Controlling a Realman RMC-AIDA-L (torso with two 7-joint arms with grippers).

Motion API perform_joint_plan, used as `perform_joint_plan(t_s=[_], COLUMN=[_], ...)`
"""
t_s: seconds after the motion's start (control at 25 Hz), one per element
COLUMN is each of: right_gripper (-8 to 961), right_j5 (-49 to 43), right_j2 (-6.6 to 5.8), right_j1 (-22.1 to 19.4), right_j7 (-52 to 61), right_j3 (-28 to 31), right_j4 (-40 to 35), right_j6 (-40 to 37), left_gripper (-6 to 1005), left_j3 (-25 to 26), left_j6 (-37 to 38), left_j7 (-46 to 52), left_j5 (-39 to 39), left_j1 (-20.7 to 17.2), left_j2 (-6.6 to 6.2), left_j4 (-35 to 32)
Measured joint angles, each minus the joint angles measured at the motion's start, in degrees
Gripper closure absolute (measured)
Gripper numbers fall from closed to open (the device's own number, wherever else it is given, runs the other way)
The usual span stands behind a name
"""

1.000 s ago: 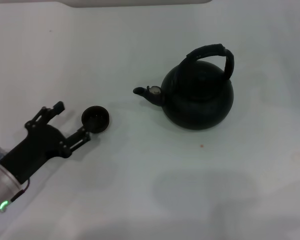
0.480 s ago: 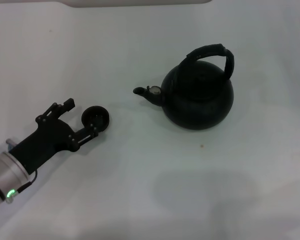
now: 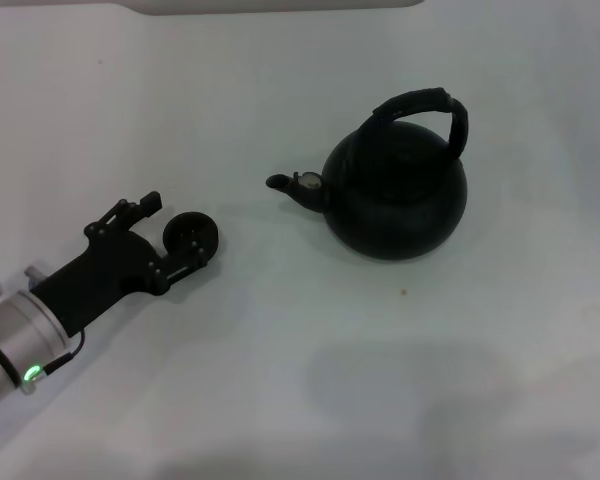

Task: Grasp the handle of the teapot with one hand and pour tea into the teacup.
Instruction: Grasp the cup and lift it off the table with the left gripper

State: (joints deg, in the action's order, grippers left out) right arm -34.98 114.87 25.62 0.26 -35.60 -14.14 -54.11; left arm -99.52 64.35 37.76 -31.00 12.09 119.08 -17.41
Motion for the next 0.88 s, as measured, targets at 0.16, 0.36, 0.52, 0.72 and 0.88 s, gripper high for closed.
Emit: perform_joint_plan(t_s=[0.16,0.36,0.52,0.72,0.88], right_gripper=[105,105,105,106,106], right_j5=[0.0,0.0,-0.1,-0.1,-0.2], right_j2=[0.00,-0.01,-0.01,-0.01,-0.01], right_j1=[0.1,0.1,0.1,0.2,0.3], right_j7=[0.0,0.0,0.0,0.0,0.0], right_j3=[0.1,0.1,0.0,0.0,0.0], right_j4=[0.0,0.0,0.0,0.0,0.0], right_j6=[0.0,-0.2,-0.4,-0.5,-0.5], left_gripper=[120,120,120,120,120], left_j3=[-0.2,-0.6,-0.9,-1.5,-2.2], left_j6=[-0.1,-0.9,-1.3,-1.4,-1.4], left_j7=[1.0,1.6,2.2,3.5,4.1], left_j5=[0.0,0.0,0.0,0.0,-0.1], left_j1=[1.1,1.5,1.5,1.5,1.8], left_j2=[0.00,-0.05,-0.07,-0.15,-0.19], left_j4=[0.8,1.3,1.3,1.3,1.2])
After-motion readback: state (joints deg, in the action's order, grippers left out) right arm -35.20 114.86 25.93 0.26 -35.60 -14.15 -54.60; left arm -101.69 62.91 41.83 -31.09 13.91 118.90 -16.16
